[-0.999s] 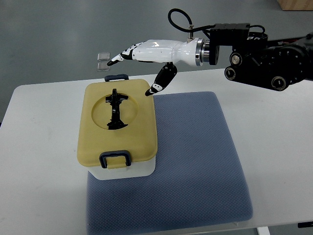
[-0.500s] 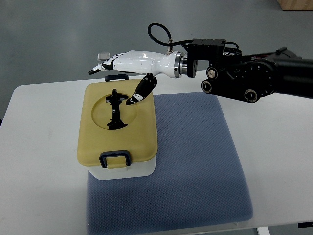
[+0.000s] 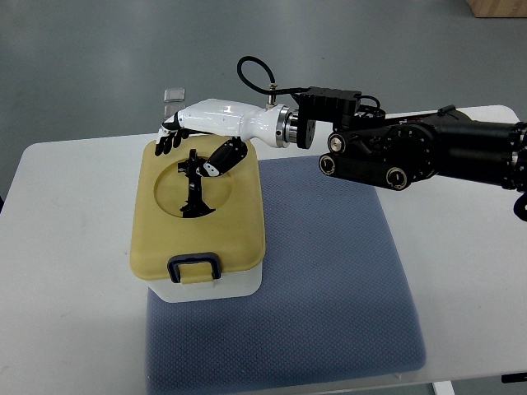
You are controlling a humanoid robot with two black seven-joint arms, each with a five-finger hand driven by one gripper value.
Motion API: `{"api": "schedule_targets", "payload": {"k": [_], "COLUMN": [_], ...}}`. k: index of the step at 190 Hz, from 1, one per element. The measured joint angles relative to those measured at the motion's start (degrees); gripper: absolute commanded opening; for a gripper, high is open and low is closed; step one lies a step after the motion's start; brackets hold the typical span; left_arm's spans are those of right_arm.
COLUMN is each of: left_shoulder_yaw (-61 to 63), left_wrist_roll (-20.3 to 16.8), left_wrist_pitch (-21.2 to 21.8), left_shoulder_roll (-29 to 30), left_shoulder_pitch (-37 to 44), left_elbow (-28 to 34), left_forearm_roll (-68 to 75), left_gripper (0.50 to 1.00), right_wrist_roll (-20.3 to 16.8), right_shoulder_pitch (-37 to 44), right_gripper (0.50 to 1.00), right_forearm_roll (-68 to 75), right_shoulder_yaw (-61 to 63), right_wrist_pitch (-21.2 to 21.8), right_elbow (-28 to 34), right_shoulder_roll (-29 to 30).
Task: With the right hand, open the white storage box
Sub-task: 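Grasp the black lid handle with the right hand and lift the lid, then carry the yellow lid aside and lower it onto the grey mat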
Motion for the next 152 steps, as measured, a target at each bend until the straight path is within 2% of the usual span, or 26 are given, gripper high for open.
{"api": "schedule_targets", "payload": {"k": [28,72,109,152], "left_shoulder_yaw": [0.0,0.0,0.0,0.0], "left_wrist_roll": [0.0,0.0,0.0,0.0], "left_wrist_pitch": [0.0,0.0,0.0,0.0], "left_shoulder_roll": [0.0,0.0,0.0,0.0], "left_shoulder_pitch": [0.0,0.0,0.0,0.0], "left_elbow": [0.0,0.0,0.0,-0.1], "left_forearm_roll": [0.0,0.0,0.0,0.0], "left_gripper": [1.000,1.000,1.000,1.000], "right_wrist_roll": [-0.9,-0.9,-0.8,-0.4], "right_shoulder_pitch": [0.5,6.0,11.4,12.2], "right_gripper": [0.500,0.500,0.500,0.500], "right_forearm_roll": [1.0,3.0,4.6,4.0], "right_shoulder_yaw": [0.0,0.1,0.1,-0.3], "right_wrist_pitch": [-2.1,-2.2,0.1,3.8], "right_elbow": [0.3,3.2,8.8,15.3], "right_shoulder_roll": [0.0,-3.4,-11.4,-23.0]}}
